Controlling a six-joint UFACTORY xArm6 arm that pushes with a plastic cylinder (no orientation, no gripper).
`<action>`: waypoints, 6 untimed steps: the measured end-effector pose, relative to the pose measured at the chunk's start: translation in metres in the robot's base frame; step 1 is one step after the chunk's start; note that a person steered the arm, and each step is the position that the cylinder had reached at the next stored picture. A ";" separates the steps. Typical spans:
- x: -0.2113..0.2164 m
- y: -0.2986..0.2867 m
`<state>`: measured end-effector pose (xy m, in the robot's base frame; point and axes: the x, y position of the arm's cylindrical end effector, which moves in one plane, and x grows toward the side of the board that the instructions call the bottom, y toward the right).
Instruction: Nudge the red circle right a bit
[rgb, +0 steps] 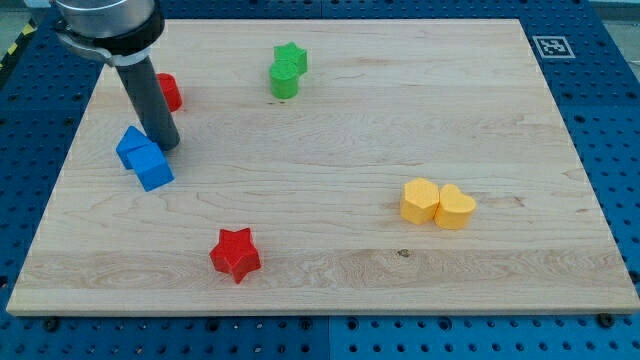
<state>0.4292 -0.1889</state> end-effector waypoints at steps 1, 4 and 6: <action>-0.001 0.005; -0.031 -0.036; -0.072 -0.025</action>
